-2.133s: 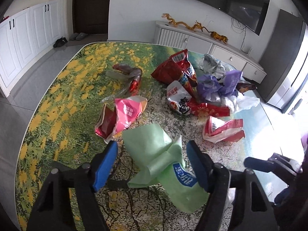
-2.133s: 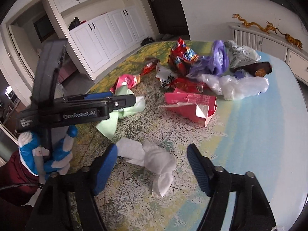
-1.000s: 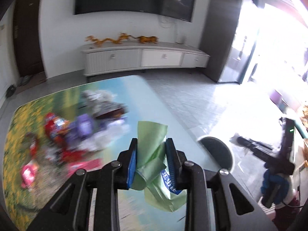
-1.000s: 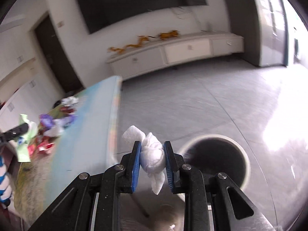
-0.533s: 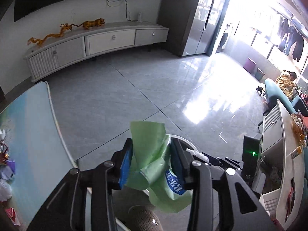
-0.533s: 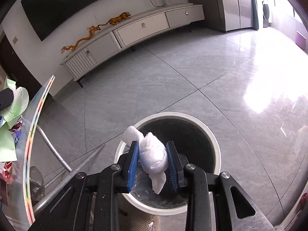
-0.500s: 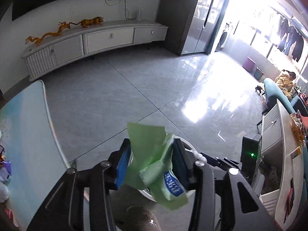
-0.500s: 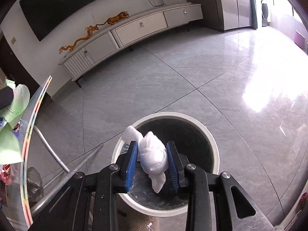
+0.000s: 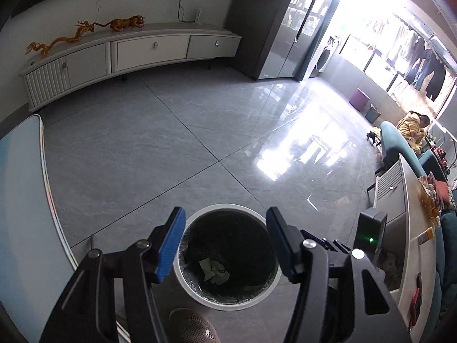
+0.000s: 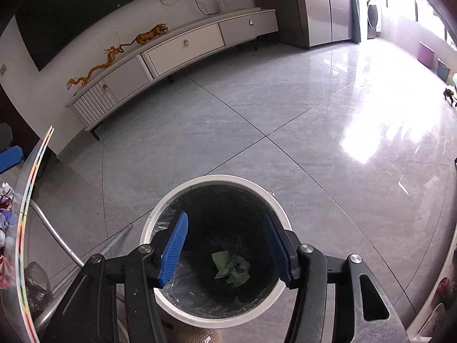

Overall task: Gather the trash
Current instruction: 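Carry both items over the white bin and open both grippers to drop them, then grasp the pink wrapper with the left gripper while the right gripper grasps the clear plastic bag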

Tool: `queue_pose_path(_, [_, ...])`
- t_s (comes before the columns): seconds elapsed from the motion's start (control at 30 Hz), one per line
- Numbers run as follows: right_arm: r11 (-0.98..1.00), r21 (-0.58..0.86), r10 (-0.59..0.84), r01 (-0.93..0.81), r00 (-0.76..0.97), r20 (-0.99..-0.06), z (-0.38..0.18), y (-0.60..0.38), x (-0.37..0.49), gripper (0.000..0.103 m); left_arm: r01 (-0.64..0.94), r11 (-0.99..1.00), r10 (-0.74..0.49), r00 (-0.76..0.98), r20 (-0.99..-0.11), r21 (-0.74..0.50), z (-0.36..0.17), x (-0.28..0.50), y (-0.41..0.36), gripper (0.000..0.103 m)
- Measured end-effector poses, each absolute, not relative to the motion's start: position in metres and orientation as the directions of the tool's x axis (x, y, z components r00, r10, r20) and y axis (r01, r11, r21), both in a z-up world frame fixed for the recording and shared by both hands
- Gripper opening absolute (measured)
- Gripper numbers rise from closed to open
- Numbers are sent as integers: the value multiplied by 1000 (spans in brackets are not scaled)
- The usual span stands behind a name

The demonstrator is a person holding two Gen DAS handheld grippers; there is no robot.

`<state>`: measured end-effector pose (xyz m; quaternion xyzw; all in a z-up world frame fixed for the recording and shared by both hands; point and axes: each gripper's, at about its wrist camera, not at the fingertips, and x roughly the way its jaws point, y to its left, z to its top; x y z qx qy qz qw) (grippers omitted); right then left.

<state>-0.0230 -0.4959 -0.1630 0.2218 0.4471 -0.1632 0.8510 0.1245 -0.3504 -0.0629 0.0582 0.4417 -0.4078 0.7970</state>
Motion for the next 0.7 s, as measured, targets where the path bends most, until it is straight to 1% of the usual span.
queue_pose_path(0.13, [855,228,-96,465,574,-813,-144,-489,-25,53,697,681,-595,348,-724,-225,-49,116,-330,57])
queue_pose_path(0.33, [871,229,-108,435,624,-774,-107,-473,-27,53,681,702,-601,409,-687,-209,-27,106,-285,57])
queue_pose_path(0.5, [900,228,-91,370,674,-733,-74,-442,-23,53,647,733,-595,457,-661,-212,-15,102,-230,57])
queue_pose_path(0.7, [933,237,-32,270,719,-694,-43,-395,-12,53,582,790,-554,542,-631,-193,-7,101,-149,57])
